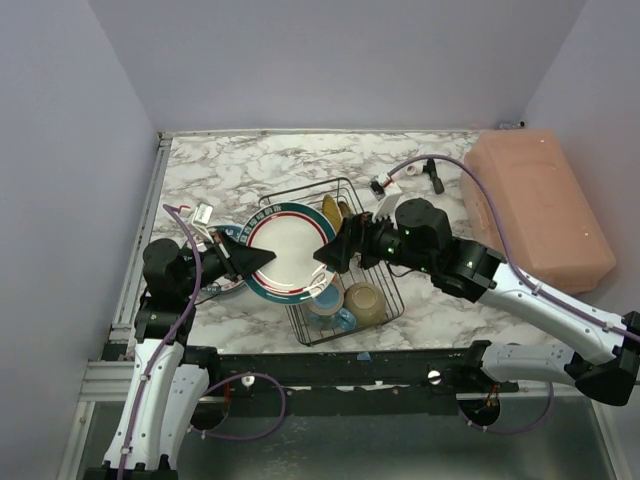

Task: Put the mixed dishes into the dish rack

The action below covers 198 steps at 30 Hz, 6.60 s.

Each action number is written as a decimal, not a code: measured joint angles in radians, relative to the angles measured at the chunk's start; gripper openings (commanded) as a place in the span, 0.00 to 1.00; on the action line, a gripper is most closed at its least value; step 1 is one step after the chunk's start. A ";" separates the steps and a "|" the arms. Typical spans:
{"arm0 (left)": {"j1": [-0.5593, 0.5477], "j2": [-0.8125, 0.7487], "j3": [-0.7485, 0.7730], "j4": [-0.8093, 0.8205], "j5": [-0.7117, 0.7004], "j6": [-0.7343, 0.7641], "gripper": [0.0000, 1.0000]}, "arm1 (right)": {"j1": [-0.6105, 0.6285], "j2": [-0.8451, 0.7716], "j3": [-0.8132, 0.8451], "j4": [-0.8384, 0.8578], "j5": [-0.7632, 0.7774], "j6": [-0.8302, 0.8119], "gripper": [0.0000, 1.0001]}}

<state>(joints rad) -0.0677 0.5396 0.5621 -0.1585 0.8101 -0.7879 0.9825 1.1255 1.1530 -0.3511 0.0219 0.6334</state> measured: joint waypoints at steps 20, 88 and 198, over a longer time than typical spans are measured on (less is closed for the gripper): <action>-0.005 0.024 -0.026 0.188 0.229 -0.145 0.18 | -0.021 0.037 -0.347 0.542 -0.409 0.294 0.01; -0.006 -0.316 0.159 -0.515 -0.695 0.340 0.95 | 0.131 0.860 0.656 -0.532 0.861 -0.018 0.77; 0.511 0.249 -0.028 -0.442 -0.620 -0.054 0.00 | 0.155 0.014 -0.189 0.185 0.437 -0.161 1.00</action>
<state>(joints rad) 0.4435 0.7891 0.5339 -0.6006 0.1902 -0.8417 1.1378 1.1393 0.9638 -0.1661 0.4587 0.4725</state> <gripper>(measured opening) 0.016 0.996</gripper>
